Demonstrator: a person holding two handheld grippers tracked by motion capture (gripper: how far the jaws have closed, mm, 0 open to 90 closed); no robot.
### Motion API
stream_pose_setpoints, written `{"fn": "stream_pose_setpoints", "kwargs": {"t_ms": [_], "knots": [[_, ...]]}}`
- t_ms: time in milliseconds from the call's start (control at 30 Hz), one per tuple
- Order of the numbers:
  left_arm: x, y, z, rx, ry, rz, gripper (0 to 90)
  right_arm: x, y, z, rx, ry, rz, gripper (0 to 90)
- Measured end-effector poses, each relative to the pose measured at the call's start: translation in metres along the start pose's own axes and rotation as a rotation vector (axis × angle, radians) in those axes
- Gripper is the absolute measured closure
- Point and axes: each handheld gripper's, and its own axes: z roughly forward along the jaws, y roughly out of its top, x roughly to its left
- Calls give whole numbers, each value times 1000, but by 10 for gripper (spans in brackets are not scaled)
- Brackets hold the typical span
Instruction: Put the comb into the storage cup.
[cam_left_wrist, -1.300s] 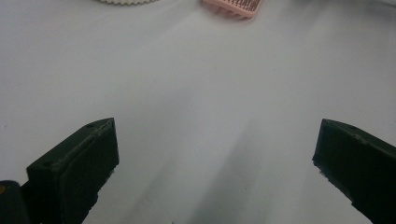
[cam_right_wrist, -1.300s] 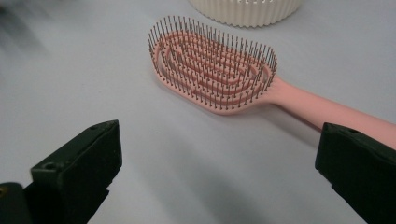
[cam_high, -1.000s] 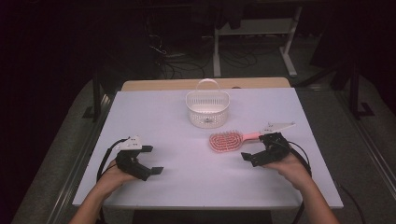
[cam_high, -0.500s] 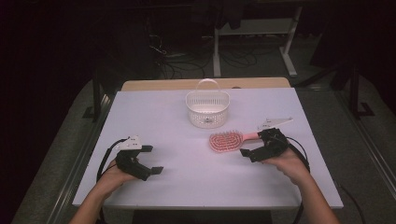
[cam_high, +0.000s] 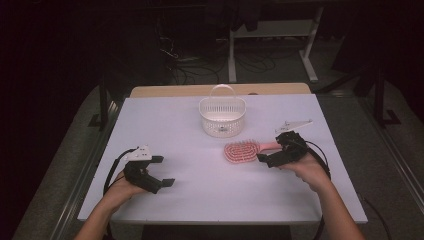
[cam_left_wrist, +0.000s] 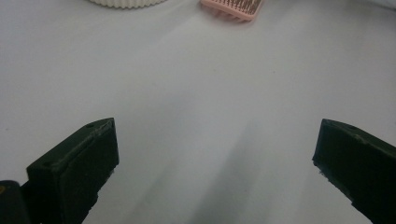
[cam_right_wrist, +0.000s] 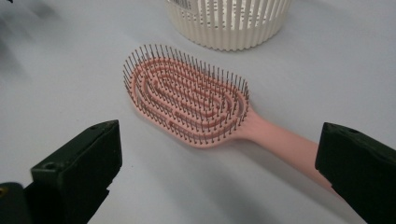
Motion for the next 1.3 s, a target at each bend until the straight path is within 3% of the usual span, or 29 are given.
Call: {"fn": "stream_pose_setpoints", "kwargs": {"t_ms": [800,1033,1300], "knots": [[0,-1,1,0,-4,-2,0,-15,17,5,-7,-16,19,9],[-1,-1,1,0,-4,-2,0,-21,20,8,-4,-33,34,41],[0,-1,1,-1,-4,-3,0,-26,28,9,9,-59,9,96]]}}
